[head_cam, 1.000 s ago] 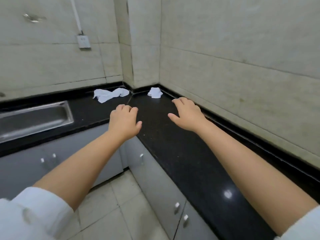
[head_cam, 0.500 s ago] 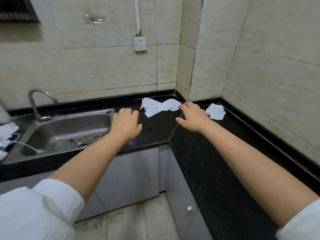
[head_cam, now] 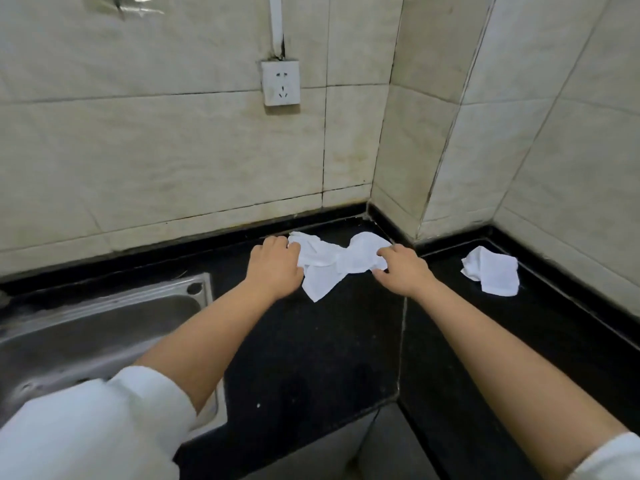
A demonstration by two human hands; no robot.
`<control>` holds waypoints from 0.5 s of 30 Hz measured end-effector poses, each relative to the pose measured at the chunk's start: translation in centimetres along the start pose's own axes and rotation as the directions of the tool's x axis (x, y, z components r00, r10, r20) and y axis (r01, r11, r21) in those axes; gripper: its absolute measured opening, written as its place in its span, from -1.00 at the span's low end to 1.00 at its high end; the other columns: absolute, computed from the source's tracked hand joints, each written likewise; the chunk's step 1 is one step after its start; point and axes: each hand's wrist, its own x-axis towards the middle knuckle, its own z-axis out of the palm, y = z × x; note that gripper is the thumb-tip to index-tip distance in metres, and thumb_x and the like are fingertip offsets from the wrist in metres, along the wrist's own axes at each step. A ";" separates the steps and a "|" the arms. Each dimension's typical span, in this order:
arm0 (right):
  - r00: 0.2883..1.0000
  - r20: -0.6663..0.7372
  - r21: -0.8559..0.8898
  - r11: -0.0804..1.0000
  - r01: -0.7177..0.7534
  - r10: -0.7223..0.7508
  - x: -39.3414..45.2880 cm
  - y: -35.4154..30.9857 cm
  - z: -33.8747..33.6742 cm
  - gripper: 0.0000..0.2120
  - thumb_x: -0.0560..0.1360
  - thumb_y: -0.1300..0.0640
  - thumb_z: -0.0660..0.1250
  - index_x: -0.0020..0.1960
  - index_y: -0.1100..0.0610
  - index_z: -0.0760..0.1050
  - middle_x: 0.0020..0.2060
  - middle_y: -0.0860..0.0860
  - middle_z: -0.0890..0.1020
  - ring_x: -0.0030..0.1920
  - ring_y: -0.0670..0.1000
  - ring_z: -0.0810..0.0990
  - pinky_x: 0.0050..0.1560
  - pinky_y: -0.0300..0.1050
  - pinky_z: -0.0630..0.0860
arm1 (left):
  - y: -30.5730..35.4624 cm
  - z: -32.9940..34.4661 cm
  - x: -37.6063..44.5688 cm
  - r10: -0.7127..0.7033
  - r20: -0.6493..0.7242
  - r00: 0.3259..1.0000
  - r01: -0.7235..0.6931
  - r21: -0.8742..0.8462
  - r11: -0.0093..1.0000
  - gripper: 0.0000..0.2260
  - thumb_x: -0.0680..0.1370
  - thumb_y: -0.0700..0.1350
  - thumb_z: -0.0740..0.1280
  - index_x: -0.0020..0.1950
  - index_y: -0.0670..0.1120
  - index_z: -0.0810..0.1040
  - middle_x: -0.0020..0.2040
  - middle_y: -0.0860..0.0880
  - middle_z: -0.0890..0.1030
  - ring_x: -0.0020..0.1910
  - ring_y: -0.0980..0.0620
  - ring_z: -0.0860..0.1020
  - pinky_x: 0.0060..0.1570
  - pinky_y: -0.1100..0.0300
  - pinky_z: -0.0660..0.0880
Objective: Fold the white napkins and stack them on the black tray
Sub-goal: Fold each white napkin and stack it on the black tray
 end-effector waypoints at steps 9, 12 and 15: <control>0.968 0.173 -0.005 0.983 -0.184 0.182 10.4 4.9 7.7 -0.65 0.53 0.07 0.23 0.27 0.16 0.42 0.23 0.12 0.48 0.22 0.14 0.47 0.19 0.05 0.47 | -1.5 10.1 10.3 0.093 0.252 0.963 -0.069 -0.101 0.992 -0.65 0.58 -0.02 0.16 0.31 -0.14 0.36 0.29 -0.12 0.42 0.30 -0.10 0.36 0.20 0.04 0.38; 0.969 0.161 -0.026 0.982 -0.185 0.186 14.4 5.9 9.3 -0.65 0.52 0.07 0.24 0.27 0.15 0.42 0.20 0.15 0.50 0.20 0.15 0.47 0.13 0.03 0.47 | -1.6 12.9 12.0 0.100 0.313 0.945 -0.061 -0.129 0.990 -0.67 0.58 -0.03 0.16 0.29 -0.13 0.38 0.30 -0.09 0.40 0.31 -0.08 0.35 0.20 0.05 0.38; 0.976 0.131 -0.063 0.984 -0.165 0.172 17.7 6.8 11.0 -0.60 0.52 0.07 0.24 0.32 0.16 0.35 0.21 0.16 0.48 0.22 0.17 0.44 0.13 0.03 0.45 | -1.5 14.8 13.8 0.075 0.344 0.936 -0.019 -0.165 0.986 -0.68 0.58 -0.04 0.16 0.30 -0.13 0.38 0.29 -0.08 0.41 0.30 -0.07 0.36 0.20 0.08 0.38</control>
